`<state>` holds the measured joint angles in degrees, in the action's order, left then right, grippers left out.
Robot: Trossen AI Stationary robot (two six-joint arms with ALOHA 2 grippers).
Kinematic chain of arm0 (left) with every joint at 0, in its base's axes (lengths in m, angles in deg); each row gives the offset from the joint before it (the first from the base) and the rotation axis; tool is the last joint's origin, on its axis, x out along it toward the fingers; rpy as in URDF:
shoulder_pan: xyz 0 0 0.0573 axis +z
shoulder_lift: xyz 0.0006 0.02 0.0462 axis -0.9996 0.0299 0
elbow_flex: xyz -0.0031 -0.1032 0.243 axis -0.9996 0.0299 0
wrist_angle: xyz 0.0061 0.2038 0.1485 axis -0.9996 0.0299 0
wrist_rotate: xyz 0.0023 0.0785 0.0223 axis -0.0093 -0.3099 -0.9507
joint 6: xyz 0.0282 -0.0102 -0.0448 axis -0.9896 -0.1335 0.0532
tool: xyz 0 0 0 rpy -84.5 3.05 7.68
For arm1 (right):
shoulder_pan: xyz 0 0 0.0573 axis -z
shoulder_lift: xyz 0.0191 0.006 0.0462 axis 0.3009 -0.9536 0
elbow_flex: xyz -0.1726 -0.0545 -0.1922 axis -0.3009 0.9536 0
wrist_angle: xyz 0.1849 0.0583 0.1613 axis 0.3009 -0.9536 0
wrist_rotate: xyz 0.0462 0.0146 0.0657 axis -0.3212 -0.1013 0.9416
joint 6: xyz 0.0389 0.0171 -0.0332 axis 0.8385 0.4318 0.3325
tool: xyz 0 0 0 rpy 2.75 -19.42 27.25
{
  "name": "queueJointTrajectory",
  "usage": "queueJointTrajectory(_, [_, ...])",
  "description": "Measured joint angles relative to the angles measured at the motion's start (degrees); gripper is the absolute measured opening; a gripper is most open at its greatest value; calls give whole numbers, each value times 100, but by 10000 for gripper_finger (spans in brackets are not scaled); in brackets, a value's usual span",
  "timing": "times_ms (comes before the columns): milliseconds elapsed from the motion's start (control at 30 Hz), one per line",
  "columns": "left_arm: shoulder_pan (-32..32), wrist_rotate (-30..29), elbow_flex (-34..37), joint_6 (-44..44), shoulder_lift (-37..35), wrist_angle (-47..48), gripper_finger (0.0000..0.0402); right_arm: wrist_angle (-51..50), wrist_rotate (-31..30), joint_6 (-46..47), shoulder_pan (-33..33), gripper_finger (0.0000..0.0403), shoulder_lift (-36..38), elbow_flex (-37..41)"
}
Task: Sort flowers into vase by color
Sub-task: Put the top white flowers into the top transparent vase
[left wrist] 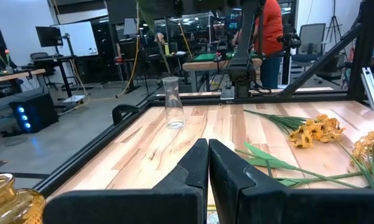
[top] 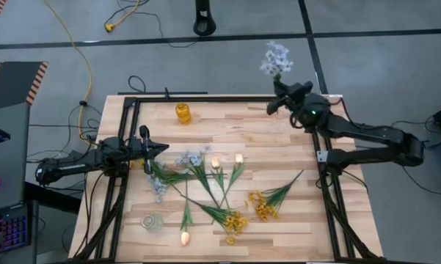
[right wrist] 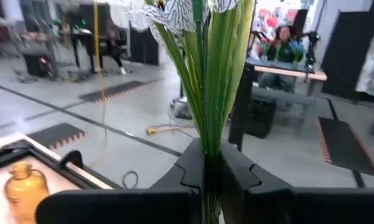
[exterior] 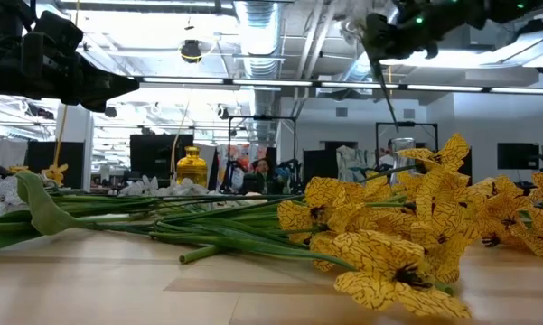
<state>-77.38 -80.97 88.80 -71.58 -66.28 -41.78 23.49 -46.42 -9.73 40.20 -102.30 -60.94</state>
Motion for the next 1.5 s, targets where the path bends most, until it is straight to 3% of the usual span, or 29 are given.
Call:
queueJointTrajectory(733, [1, -1, 0, 0, 0, 0, 0, 1630, -18, -107, 31, 51, 193, 1843])
queueJointTrajectory(1500, [0, -1, 0, -1, 0, 1, 0, 1415, -25, -82, 31, 57, 193, 1985])
